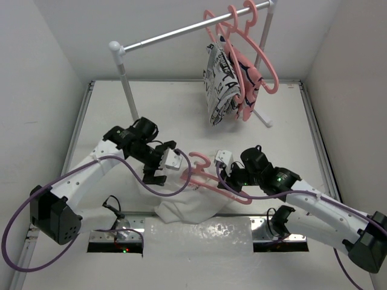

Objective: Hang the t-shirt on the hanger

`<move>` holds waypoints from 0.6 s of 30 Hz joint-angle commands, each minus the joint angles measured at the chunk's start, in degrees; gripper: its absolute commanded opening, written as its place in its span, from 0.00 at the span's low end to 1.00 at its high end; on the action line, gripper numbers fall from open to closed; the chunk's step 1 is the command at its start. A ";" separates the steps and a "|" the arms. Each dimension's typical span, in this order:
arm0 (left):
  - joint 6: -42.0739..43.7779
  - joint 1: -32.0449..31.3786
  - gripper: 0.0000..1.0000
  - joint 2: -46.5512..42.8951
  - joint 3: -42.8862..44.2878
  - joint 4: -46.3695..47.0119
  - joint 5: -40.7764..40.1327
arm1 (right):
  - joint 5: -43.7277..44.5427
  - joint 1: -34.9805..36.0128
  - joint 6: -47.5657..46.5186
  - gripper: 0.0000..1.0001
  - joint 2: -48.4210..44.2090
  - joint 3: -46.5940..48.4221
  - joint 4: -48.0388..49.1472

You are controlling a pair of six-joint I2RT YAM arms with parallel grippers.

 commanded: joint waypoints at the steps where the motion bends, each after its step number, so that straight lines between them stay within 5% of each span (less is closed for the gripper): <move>1: -1.65 -0.91 1.00 -4.44 -5.52 13.57 -3.87 | -1.52 0.64 -1.27 0.00 0.32 4.06 1.71; 11: -5.99 -1.88 0.98 -4.19 -18.53 36.92 -6.27 | -1.88 1.08 -1.80 0.00 0.06 4.94 1.62; 18: -4.14 -1.97 0.54 -2.69 -18.90 37.37 3.39 | -3.10 1.17 -1.27 0.00 1.37 4.94 3.82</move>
